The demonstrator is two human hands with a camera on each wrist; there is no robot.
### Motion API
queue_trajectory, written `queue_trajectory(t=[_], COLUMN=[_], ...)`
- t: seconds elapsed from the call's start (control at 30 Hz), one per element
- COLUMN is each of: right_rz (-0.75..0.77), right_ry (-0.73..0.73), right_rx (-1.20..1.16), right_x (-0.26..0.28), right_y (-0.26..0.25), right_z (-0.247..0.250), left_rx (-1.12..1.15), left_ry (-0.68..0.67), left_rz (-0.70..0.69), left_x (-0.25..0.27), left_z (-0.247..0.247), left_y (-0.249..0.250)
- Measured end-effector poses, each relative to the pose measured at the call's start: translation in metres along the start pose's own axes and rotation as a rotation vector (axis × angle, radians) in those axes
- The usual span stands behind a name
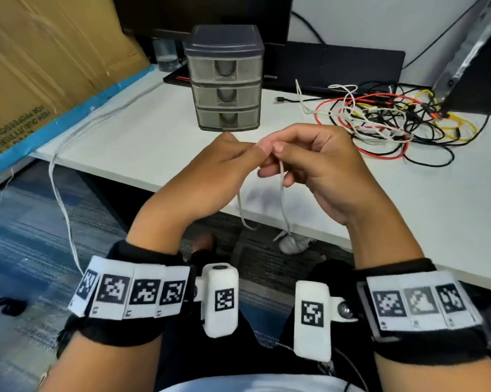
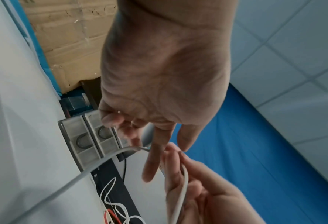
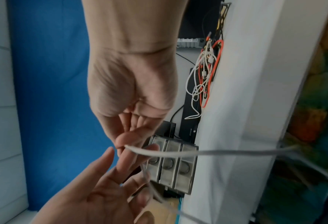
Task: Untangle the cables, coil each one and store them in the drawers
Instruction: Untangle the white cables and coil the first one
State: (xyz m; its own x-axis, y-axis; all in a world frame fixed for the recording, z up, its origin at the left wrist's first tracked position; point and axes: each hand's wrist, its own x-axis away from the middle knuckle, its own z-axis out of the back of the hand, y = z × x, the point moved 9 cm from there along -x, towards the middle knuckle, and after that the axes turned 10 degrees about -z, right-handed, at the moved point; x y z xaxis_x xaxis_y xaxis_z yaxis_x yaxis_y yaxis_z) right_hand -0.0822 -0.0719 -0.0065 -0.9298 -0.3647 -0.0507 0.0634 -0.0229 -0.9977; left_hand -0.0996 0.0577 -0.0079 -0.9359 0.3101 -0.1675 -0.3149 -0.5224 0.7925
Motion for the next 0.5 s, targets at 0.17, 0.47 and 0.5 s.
queue_trajectory(t=[0.17, 0.47, 0.5], right_rz=[0.073, 0.172, 0.151], right_ry=[0.008, 0.381, 0.388], right_rx=[0.057, 0.493, 0.500], right_x=[0.002, -0.005, -0.007], right_y=[-0.013, -0.025, -0.023], right_z=[0.003, 0.041, 0.044], left_rx=[0.262, 0.323, 0.372], left_ry=[0.045, -0.123, -0.108], left_rz=[-0.026, 0.022, 0.026], left_x=[-0.005, 0.000, -0.001], left_z=[-0.003, -0.012, -0.008], left_y=[-0.001, -0.024, -0.027])
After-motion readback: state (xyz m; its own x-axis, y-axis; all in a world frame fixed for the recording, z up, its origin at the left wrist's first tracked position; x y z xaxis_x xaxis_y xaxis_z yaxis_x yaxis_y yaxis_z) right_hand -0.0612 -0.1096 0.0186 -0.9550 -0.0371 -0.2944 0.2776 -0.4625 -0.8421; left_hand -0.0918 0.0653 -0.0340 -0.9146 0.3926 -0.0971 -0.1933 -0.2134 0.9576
